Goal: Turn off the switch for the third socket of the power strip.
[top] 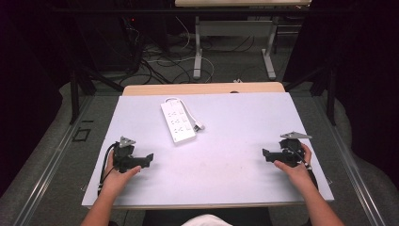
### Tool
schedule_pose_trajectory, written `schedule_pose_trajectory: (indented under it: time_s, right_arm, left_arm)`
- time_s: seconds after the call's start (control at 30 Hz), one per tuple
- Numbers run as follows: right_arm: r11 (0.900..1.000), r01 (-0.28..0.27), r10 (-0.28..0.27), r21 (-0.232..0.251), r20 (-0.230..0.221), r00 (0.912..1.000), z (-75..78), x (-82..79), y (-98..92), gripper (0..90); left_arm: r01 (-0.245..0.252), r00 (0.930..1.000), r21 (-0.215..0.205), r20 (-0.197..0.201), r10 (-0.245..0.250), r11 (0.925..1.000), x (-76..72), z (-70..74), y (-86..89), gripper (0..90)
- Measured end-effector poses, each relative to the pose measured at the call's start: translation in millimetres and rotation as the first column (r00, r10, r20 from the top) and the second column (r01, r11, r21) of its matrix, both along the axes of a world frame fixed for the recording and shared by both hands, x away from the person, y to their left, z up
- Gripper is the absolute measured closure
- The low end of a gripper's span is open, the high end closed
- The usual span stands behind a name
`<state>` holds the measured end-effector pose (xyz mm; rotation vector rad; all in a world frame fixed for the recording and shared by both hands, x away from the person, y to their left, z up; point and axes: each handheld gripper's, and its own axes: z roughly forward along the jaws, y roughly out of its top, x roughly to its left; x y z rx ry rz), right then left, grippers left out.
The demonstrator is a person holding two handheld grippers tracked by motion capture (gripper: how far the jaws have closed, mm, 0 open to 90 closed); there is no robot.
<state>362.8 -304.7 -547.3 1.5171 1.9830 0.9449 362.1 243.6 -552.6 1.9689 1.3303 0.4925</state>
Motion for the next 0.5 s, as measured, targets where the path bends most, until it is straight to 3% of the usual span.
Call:
schedule_pose_trajectory:
  time_s: [0.23,0.5]
  right_arm:
    - [1.0,-0.009,0.009,0.02,0.008,0.9999,2.1,-5.6,0.4,0.0]
    - [1.0,-0.009,0.009,0.028,0.002,1.0,1.3,-7.6,3.3,0.0]
  left_arm:
    - [-0.011,0.9998,-0.001,0.018,0.011,0.9999,-1.2,5.0,0.9,3.4]
    - [0.014,0.9993,0.004,0.033,-0.014,0.9999,-4.7,11.3,-4.1,8.3]
